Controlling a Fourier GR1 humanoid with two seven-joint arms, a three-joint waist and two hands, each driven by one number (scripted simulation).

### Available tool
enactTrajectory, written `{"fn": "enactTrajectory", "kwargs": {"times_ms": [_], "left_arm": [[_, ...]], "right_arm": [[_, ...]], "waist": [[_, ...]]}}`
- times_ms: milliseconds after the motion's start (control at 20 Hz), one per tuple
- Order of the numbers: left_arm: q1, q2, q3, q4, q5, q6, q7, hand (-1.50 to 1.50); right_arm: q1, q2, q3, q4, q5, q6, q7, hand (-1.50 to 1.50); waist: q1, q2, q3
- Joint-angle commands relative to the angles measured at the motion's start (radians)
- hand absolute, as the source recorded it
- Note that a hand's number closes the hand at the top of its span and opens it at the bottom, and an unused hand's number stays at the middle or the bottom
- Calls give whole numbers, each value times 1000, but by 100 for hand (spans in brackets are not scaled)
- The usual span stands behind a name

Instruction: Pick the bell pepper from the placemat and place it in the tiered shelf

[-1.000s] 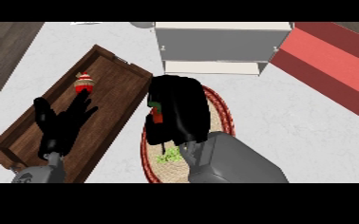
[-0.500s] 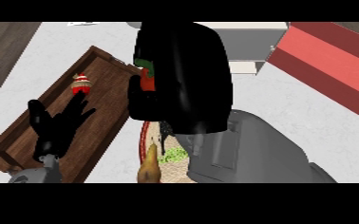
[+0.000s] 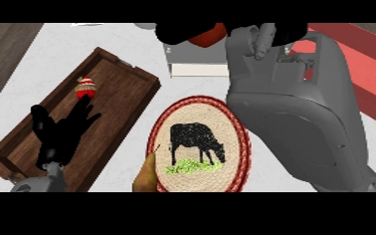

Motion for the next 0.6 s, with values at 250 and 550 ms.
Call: {"fn": "enactTrajectory", "kwargs": {"times_ms": [250, 550], "left_arm": [[73, -17, -27, -29, -13, -13, 16, 0], [-74, -14, 0, 63, -14, -2, 58, 0]], "right_arm": [[-144, -162, -214, 276, -93, 93, -153, 150], [-179, -136, -192, 441, -81, 76, -260, 150]], "waist": [[15, 7, -5], [5, 11, -5]]}}
